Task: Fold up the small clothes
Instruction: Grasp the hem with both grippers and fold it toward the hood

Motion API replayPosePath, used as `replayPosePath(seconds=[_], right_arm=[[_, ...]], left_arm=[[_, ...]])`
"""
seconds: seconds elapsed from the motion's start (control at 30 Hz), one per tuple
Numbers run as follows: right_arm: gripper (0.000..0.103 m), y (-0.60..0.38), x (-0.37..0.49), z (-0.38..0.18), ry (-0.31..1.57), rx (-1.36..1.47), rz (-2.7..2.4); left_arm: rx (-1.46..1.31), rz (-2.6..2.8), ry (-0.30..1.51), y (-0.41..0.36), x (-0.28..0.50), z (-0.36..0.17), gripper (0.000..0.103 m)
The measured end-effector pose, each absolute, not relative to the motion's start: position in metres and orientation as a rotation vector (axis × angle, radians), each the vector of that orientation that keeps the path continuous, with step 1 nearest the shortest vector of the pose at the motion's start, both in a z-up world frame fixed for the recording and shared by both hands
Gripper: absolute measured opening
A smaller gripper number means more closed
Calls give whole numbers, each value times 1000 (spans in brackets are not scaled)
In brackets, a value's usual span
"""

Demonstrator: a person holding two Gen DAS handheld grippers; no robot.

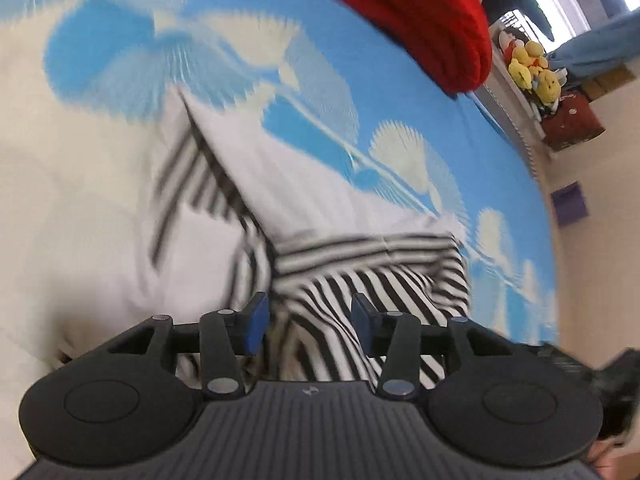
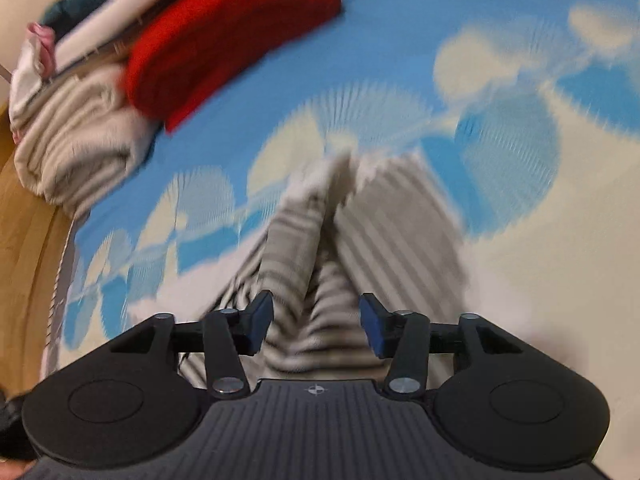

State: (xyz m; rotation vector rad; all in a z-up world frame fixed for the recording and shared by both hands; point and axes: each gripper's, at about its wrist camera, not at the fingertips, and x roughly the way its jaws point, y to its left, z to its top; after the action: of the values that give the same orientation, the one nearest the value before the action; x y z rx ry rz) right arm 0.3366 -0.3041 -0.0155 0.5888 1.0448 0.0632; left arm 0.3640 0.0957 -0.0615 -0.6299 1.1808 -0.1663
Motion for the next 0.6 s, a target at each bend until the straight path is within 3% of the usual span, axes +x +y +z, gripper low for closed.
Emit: replayPosePath(seconds=[0.13,0.2,0.23,0.27,0.33,0.37,0.4,0.6], right_arm=[[52,-277,349,-38,1154,588,88],[52,-264,351,-42,1166,548,87],[52,-259,351,-43,1167,524,74],[51,-255,351,-44,1162,499,52],[33,-256,349,-42,1141,484,13],[12,-258,348,-41,1128,495,13],[2,-261,347,-38,1113,518,20],[1,-301,331,10,906,615,71]], left_arm=[[-540,-235,1231,71,364,-72,48],[-468,-256,1200,63,356,-66,23],[-439,-278,1186,59,348,-61,2],[-416,-303,1163,56,345,-55,3],[-414,-355,1109,53,338,-43,3],[-435,-396,1080,51,334,-37,2],[-457,-434,1060,50,330,-31,2],[-416,-829,1062,-12,294,-17,4]])
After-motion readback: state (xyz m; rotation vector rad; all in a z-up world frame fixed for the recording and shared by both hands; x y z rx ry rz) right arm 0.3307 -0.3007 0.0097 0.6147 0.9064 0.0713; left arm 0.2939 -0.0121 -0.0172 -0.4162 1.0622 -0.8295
